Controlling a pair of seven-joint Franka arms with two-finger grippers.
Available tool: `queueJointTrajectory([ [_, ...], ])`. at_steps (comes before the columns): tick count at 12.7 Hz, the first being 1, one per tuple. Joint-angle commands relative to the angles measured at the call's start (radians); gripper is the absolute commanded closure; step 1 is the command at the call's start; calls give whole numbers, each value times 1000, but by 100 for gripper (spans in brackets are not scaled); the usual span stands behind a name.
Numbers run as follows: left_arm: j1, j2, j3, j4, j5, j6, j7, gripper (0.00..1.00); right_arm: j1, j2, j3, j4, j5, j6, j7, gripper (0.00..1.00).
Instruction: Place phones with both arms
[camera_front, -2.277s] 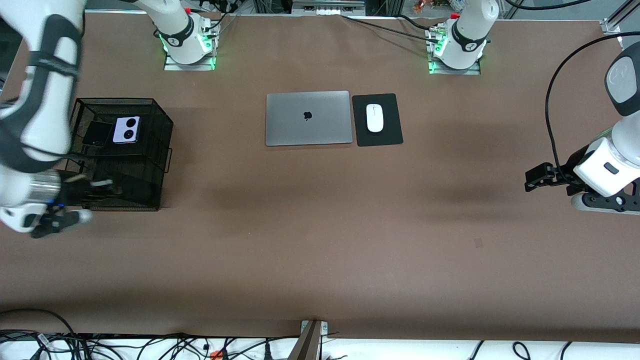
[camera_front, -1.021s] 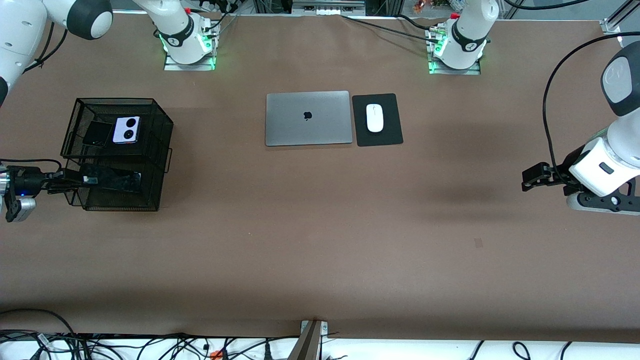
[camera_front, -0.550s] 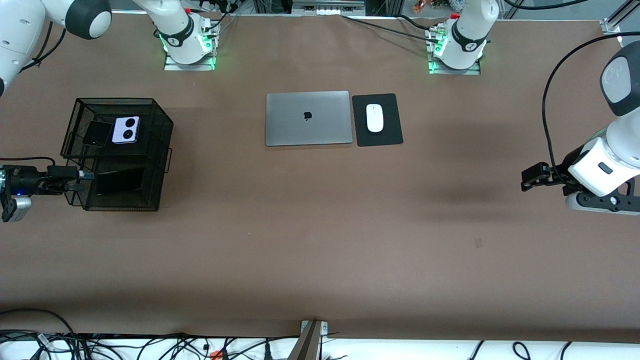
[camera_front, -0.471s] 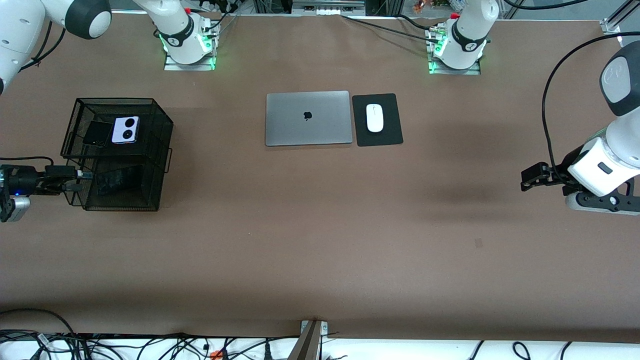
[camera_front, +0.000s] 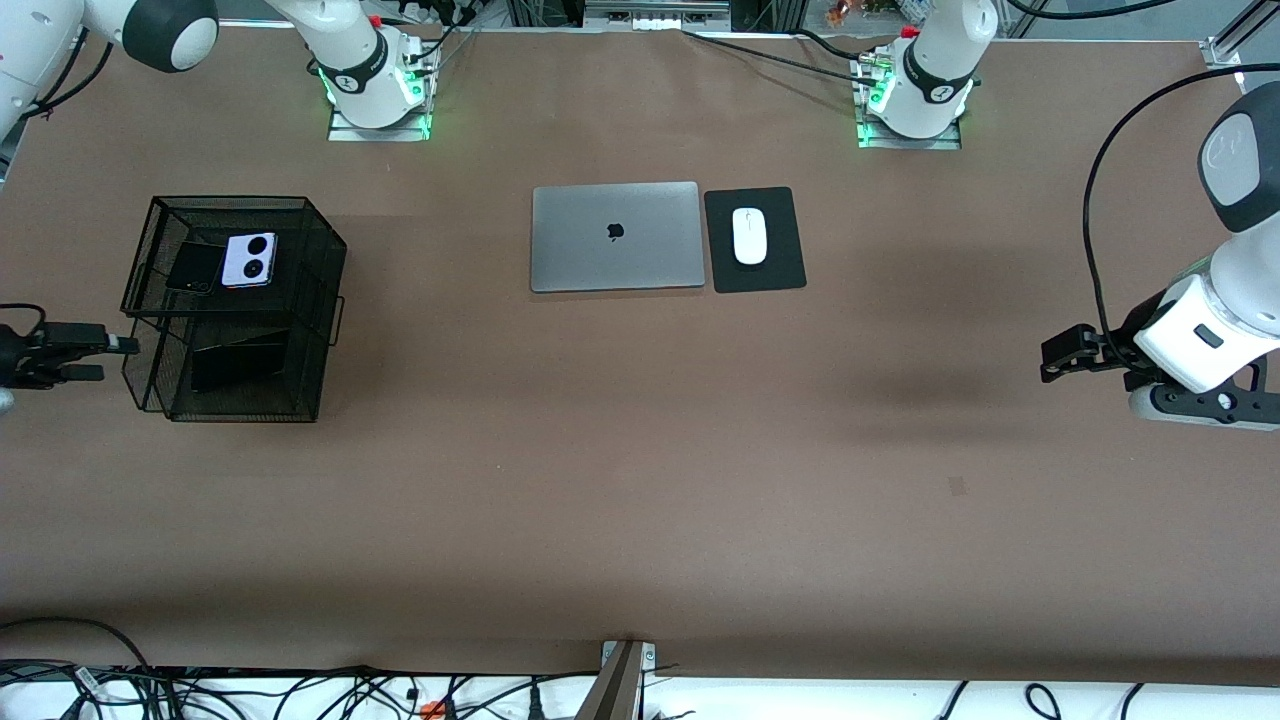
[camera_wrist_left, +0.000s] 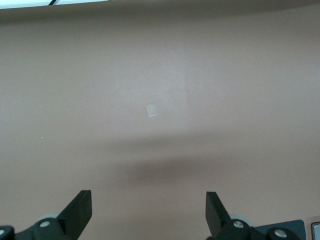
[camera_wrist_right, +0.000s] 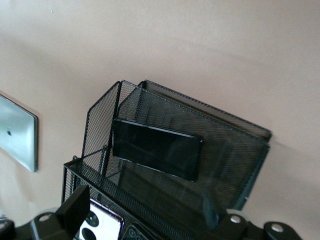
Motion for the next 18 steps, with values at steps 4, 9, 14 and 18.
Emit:
queueJointTrajectory([
  [4, -2, -19, 3, -14, 3, -6, -5, 0, 115, -50, -47, 60, -116, -12, 95, 0],
  [9, 9, -30, 3, -18, 3, -11, -2, 0, 426, -96, -264, 49, -228, -17, 205, 0],
  [14, 10, -54, 3, -26, 12, -28, -2, 0, 322, -348, 100, -118, -486, 21, 501, 0],
  [18, 12, -84, 3, -57, 11, -13, -2, 0, 135, -520, 454, -274, -651, 90, 752, 0],
])
